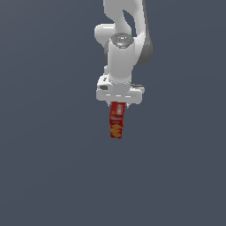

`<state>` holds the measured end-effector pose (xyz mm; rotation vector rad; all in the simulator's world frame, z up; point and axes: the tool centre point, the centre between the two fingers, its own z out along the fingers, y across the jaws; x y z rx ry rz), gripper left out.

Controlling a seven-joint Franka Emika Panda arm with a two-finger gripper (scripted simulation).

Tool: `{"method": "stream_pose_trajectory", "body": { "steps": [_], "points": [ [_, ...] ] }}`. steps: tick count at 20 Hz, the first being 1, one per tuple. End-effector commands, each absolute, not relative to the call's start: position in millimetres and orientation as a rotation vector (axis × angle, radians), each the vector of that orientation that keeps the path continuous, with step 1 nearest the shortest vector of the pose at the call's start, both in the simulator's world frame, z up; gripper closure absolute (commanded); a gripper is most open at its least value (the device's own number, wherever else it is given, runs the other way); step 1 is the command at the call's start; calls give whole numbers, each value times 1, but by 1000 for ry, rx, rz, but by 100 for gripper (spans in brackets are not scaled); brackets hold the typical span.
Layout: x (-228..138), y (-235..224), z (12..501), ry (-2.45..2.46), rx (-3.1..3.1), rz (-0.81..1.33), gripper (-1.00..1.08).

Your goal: Pick up the object and move it to a goal position.

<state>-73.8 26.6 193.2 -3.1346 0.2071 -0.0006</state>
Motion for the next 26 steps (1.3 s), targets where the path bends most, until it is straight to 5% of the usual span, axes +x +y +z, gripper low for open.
{"method": "stream_pose_trajectory", "body": {
  "steps": [1,13,26],
  "points": [
    [-74,27,192,207,-3135,0,108],
    [-70,34,197,207,-3135,-1,108],
    [-35,103,235,208,-3134,0,108]
  ]
}}
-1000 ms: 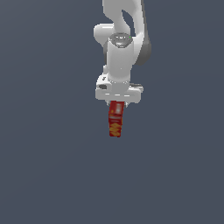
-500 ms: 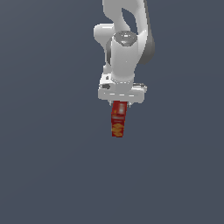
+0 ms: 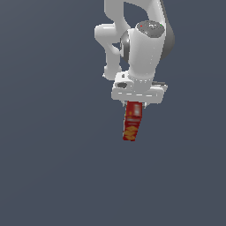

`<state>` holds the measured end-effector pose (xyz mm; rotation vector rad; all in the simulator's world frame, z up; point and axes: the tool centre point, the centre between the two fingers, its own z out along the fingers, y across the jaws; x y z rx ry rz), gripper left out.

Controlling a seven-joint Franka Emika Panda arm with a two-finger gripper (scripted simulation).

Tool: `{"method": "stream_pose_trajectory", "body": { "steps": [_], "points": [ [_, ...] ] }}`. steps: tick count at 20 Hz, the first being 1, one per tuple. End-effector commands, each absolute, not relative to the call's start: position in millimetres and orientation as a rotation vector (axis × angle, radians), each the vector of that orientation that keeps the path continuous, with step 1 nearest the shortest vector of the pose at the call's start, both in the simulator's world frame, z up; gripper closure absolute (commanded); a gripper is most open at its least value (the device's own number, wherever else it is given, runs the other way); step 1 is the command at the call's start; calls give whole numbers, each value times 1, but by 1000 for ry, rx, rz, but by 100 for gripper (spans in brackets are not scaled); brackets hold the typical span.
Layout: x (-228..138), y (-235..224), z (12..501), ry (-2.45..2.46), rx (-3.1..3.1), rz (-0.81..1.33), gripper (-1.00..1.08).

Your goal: Pick up the object and move it to a goal position.

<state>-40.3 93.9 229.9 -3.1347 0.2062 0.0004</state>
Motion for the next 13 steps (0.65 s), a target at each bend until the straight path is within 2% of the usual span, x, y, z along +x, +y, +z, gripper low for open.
{"method": "stream_pose_trajectory", "body": {
  "steps": [1,13],
  "points": [
    [-33,107,238,208,-3134,0,108],
    [-18,130,251,208,-3134,0,108]
  ]
}}
